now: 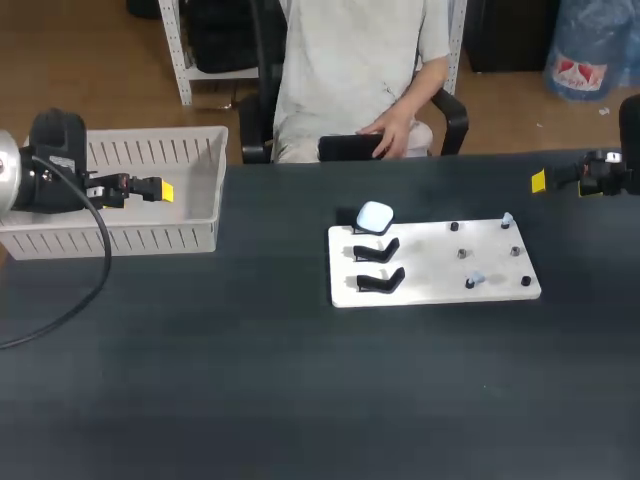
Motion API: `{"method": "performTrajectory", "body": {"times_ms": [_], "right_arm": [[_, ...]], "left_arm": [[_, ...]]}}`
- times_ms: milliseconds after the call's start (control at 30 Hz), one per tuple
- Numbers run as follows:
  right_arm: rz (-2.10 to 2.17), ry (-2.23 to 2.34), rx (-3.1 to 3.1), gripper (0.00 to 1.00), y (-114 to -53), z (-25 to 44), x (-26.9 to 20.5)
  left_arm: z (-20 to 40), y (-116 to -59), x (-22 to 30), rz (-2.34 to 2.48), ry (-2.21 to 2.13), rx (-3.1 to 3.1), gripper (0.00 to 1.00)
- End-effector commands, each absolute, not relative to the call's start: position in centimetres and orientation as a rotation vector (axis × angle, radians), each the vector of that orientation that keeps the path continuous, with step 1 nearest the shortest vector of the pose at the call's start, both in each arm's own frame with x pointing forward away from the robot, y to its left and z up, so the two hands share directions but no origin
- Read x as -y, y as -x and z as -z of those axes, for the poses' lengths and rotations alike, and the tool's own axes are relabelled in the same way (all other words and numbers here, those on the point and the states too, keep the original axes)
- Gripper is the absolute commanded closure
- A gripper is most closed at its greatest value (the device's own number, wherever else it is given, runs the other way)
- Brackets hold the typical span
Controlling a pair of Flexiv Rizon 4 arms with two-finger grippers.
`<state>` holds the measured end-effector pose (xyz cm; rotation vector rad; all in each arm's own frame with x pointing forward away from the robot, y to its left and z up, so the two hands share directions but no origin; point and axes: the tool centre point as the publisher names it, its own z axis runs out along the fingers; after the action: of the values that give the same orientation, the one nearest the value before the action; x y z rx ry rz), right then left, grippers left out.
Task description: Pick up each earbud case from the left stands, insert the matching earbuds, close the lid, and place the case in the box.
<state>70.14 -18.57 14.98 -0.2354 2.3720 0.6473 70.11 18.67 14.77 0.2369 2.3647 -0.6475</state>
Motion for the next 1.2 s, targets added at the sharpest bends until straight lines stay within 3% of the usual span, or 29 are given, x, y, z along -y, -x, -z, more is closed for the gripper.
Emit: {"method": "performTrajectory", "body": {"times_ms": [33, 1200], "right_arm": [[-0.649, 0.237, -2.372, 0.0, -70.1, -15.0, 18.6], [-0.649, 0.237, -2.372, 0.0, -70.1, -15.0, 18.6]], "left_arm": [[-14.9, -70.1, -18.5, 0.639, -0.233, -2.372, 0.0], [-15.3, -70.9, -6.4, 0.826, -1.514, -1.702, 0.0]]}}
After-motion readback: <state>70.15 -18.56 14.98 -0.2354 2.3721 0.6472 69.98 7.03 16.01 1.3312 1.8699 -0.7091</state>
